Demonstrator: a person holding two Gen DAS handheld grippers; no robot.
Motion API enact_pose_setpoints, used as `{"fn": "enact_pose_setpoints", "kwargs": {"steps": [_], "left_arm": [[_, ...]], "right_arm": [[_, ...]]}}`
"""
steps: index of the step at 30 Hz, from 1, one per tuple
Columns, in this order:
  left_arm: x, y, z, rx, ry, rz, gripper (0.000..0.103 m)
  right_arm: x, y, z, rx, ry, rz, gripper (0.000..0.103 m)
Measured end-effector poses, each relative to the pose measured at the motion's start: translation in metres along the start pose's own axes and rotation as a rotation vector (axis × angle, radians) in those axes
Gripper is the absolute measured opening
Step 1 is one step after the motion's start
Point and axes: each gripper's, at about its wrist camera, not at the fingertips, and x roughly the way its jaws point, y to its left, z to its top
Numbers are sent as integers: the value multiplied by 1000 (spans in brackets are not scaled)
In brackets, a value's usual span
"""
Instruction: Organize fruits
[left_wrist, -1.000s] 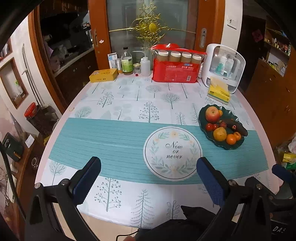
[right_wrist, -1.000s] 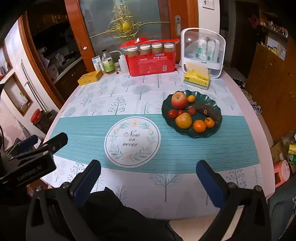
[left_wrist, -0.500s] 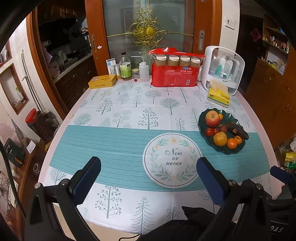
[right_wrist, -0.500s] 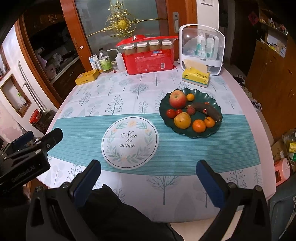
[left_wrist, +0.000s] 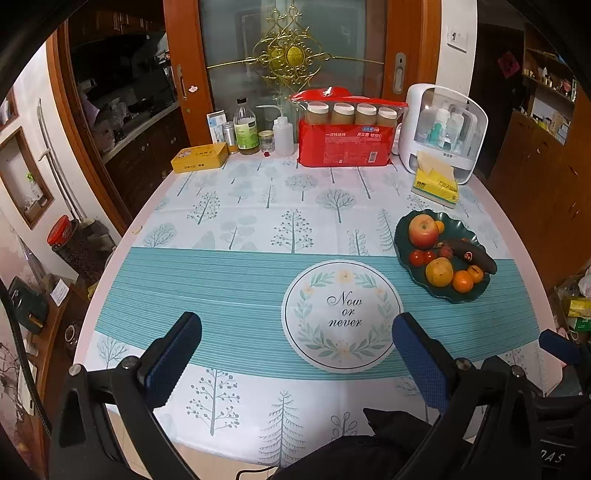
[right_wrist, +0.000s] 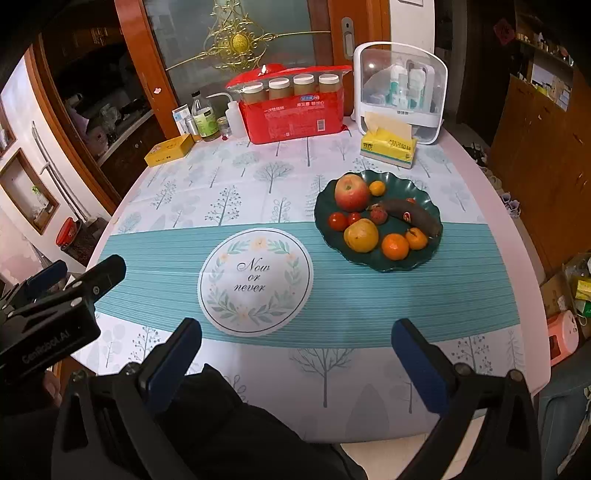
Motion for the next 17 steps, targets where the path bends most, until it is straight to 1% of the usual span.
{"fn": "enact_pose_setpoints", "kwargs": {"steps": [17], "left_arm": [[2, -1, 0, 4, 6, 1, 102]], "right_arm": [[9, -1, -2, 2, 16, 0, 103]]}}
